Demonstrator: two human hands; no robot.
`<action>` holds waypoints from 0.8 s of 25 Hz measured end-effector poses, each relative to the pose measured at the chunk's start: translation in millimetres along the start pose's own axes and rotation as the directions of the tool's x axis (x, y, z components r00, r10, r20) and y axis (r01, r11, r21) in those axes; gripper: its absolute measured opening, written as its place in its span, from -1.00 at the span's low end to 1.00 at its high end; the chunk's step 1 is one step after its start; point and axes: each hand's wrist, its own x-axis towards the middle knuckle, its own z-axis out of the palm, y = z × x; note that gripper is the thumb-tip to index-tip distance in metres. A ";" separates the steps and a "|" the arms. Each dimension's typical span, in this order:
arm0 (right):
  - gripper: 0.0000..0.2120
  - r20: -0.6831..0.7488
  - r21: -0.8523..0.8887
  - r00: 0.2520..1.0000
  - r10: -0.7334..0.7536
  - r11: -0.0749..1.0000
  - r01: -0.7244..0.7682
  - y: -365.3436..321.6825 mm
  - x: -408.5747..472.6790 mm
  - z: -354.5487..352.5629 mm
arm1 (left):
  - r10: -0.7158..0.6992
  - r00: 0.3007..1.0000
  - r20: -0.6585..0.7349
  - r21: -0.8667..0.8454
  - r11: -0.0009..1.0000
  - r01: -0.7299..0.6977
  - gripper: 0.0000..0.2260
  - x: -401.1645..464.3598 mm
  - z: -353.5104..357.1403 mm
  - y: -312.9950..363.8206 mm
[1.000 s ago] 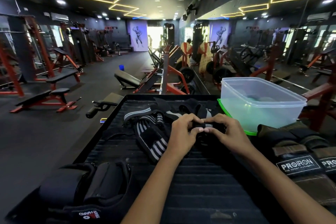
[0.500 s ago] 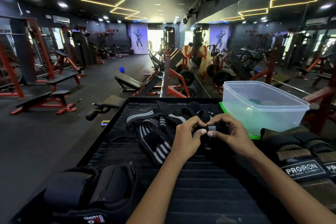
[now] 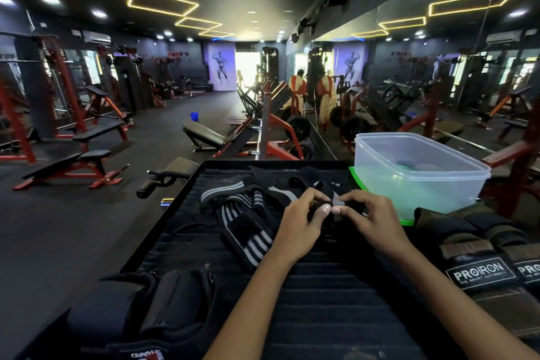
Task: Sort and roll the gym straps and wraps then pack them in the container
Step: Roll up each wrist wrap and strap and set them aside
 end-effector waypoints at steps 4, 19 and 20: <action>-0.92 0.031 0.152 0.994 0.103 0.983 -0.106 1.0 0.8 1.1 | 0.064 0.997 -0.035 0.070 0.996 -0.061 -0.79 2.0 -0.1 -3.1; -0.69 0.095 0.258 0.995 0.030 0.965 -0.054 -1.7 -0.2 4.3 | -0.223 0.969 -0.103 -0.304 0.935 0.183 -0.84 6.6 -2.8 2.3; -0.67 0.099 0.201 0.995 0.016 0.979 -0.036 -2.3 -0.3 3.3 | -0.235 0.965 -0.113 -0.299 0.934 0.193 -0.84 6.5 -2.1 1.9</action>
